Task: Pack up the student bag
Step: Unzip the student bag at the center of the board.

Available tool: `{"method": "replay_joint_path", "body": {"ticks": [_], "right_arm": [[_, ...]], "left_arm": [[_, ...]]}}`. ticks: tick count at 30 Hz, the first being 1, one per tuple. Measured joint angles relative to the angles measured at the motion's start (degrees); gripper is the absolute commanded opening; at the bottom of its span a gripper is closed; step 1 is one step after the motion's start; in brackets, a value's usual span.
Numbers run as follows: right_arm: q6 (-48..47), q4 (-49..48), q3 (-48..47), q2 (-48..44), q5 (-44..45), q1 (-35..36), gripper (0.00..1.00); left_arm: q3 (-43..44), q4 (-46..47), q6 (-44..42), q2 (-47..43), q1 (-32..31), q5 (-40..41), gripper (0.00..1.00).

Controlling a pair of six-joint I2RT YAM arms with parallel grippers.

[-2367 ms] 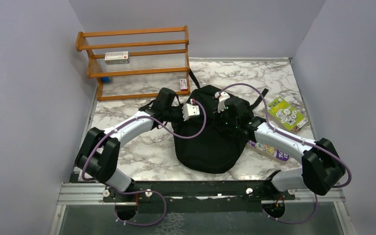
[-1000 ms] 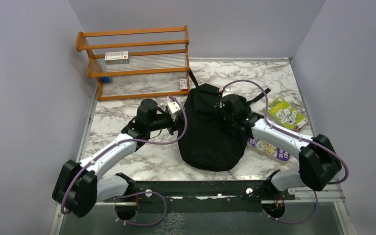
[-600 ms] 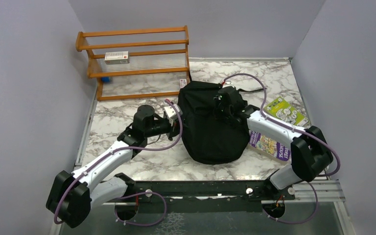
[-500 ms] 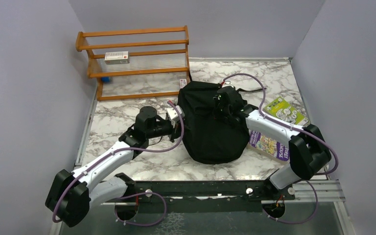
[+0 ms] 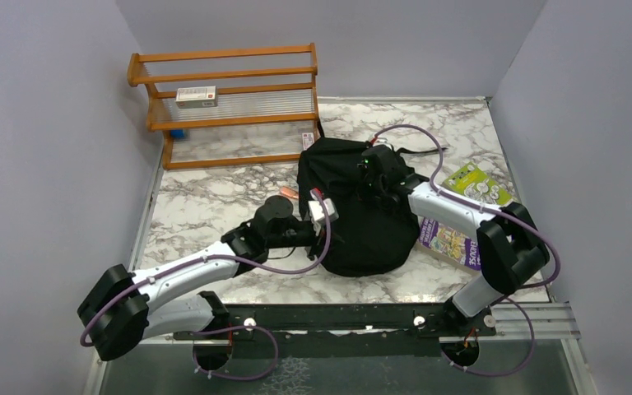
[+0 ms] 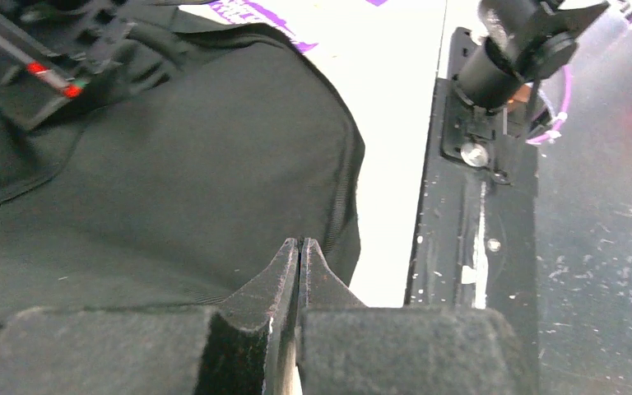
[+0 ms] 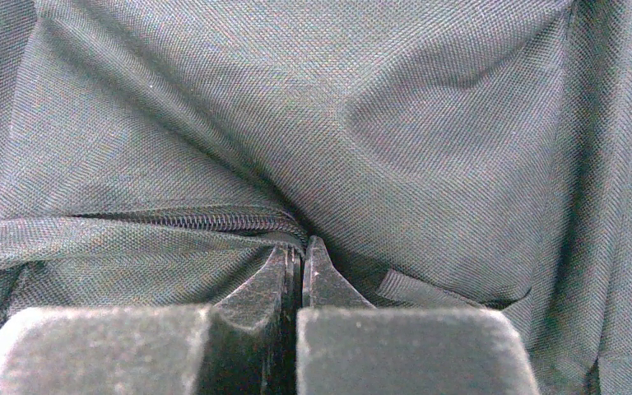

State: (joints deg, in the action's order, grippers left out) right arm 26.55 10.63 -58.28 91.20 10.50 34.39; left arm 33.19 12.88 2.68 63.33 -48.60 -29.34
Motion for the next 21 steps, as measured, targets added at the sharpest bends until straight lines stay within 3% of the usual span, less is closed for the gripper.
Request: {"method": "replay_joint_path", "body": {"ticks": [7,18,21], "right_arm": [[0.7,0.1,-0.7,0.8,-0.2,0.0,0.01],[1.1,1.2,-0.7,1.2,-2.7,0.0,0.01],[1.0,1.4,-0.7,1.1,-3.0,0.0,0.07]], "left_arm": [[-0.1,1.3,2.0,0.6,-8.5,4.2,0.0],[-0.1,6.5,3.5,9.1,-19.1,10.9,0.0],[-0.1,7.6,3.8,9.6,-19.9,12.9,0.0]]}}
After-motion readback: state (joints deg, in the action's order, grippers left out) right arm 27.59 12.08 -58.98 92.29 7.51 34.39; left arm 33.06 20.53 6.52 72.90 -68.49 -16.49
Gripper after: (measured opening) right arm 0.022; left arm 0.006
